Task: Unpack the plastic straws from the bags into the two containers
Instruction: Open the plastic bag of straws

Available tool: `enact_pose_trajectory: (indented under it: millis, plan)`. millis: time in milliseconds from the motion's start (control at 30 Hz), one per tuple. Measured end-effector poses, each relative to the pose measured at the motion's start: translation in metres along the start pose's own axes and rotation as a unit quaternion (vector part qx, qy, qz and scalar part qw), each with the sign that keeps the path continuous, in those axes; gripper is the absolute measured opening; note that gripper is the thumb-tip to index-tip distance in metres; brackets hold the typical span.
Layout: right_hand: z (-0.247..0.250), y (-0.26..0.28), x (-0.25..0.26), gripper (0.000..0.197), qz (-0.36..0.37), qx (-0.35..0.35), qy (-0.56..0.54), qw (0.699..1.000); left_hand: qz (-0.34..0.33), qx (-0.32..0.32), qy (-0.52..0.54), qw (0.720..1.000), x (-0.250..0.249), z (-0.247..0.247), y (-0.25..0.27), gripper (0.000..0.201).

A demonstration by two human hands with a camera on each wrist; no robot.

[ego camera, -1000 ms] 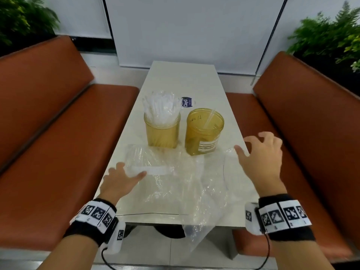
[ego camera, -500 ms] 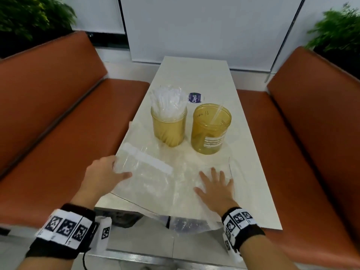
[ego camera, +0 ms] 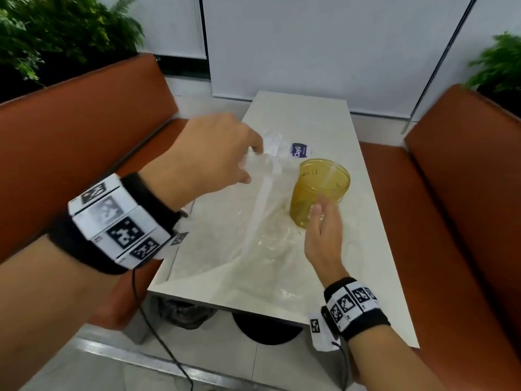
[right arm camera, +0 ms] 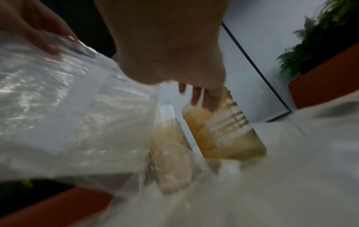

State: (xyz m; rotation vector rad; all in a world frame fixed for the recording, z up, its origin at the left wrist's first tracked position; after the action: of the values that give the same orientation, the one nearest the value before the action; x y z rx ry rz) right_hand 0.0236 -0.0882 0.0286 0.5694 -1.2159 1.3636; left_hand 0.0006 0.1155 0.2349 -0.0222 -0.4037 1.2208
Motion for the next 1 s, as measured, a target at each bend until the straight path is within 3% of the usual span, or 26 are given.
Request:
enact_pose_trajectory:
  millis: [100, 167, 267, 333, 433, 533, 633, 767, 900, 933, 1000]
  plan:
    - [0.019, 0.000, 0.077, 0.058, 0.270, 0.025, -0.006, 0.963, -0.047, 0.010, 0.043, 0.998, -0.016, -0.001, -0.010, 0.050]
    - [0.015, -0.006, 0.102, 0.062, 0.334, 0.070, 0.036, 0.939, -0.075, 0.002, 0.087, 0.993, -0.027, -0.003, -0.010, 0.046]
    - [0.001, -0.016, 0.107, 0.050, 0.314, 0.104, 0.000, 0.944, -0.099, -0.035, 0.128, 0.986, -0.035, -0.007, -0.007, 0.044]
    - [-0.004, -0.020, 0.096, 0.037, 0.309, 0.093, -0.035, 0.946, -0.107, -0.071, 0.151, 0.980, -0.034, -0.009, -0.004, 0.054]
    - [0.000, -0.024, 0.065, 0.027, 0.239, 0.037, -0.099, 0.965, -0.042, -0.099, 0.171, 0.979, -0.018, -0.019, 0.006, 0.078]
    - [0.012, -0.021, 0.026, 0.033, 0.133, -0.083, -0.167, 0.973, 0.054, -0.028, 0.207, 0.976, 0.000, -0.046, 0.021, 0.060]
    - [0.013, -0.017, 0.004, 0.034, 0.065, -0.142, -0.204, 0.966, 0.073, 0.029, 0.263, 0.962, -0.004, -0.070, 0.033, 0.032]
    - [0.002, -0.024, -0.004, 0.036, 0.036, -0.117, -0.210, 0.970, 0.096, -0.012, 0.335, 0.937, -0.010, -0.077, 0.037, 0.015]
    - [-0.017, -0.043, 0.003, 0.014, -0.008, -0.030, -0.066, 0.997, 0.142, -0.021, 0.409, 0.901, -0.004, -0.074, 0.036, 0.006]
    - [-0.017, -0.045, 0.009, 0.022, -0.011, -0.031, -0.024, 0.999, 0.153, -0.012, 0.417, 0.896, -0.005, -0.076, 0.036, 0.006]
    - [-0.010, -0.047, 0.032, 0.016, 0.031, -0.087, -0.016, 0.996, 0.191, 0.014, 0.448, 0.873, -0.008, -0.084, 0.039, 0.007]
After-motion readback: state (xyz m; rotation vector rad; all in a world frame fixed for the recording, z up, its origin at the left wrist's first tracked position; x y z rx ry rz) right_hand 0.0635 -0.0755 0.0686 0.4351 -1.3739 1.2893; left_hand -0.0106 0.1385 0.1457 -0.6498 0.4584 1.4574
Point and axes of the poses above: each hand's wrist, its own y-axis away from the middle knuckle, its own z-axis out of the back of the hand, x = y × z, the point moved 5 cm from there along -y, towards the middle knuckle, and after that the axes turned 8 degrees about -y, right-handed, at the moved point
